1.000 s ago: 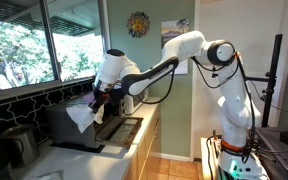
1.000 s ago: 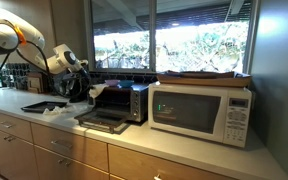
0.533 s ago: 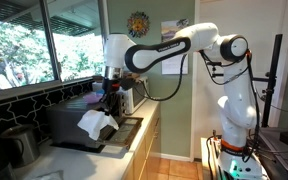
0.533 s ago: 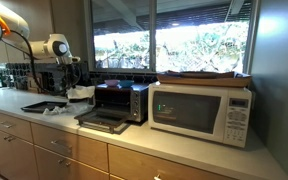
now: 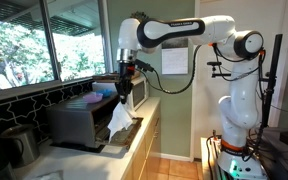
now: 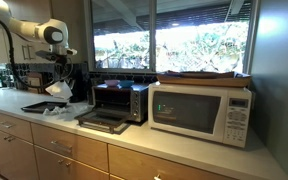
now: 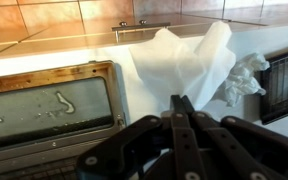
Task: Use the white napkin to wipe the toaster oven door
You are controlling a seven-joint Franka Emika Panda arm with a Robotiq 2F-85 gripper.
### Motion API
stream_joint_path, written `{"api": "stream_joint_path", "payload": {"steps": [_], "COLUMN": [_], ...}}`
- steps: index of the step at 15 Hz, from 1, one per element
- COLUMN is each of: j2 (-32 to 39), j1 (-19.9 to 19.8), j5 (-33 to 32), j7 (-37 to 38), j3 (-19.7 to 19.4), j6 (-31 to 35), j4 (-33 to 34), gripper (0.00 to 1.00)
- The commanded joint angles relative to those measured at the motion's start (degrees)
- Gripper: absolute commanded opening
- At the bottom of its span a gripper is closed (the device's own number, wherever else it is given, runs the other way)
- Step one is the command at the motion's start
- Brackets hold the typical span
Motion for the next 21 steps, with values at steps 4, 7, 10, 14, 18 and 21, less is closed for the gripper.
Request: {"api": "stream_joint_path", "payload": {"steps": [4,7,10,14,18,21], "j2": [-2.42,-0.25,-0.09,-0.47,1.52,3.89], "j1": [-4.81,-4.80,-5.05,-6.43,-7.12,-7.18], "j5": [-6.96,-6.11,-8.71,-14.72,-18.17,-23.08], "j7": [14.07,12.44,14.40,18.99,17.60,18.25], "j3": [-0.59,-0.79,-0.37,-1.13,-1.81,-2.08], "j6": [1.23,0.04,0.12,3.59,9.01,11.82], "j4": [-4.89,-2.11,-2.13,-5.61,-8.72,-10.40], "gripper": [0.00,0.01,0.00,0.00,0.00,0.00]}}
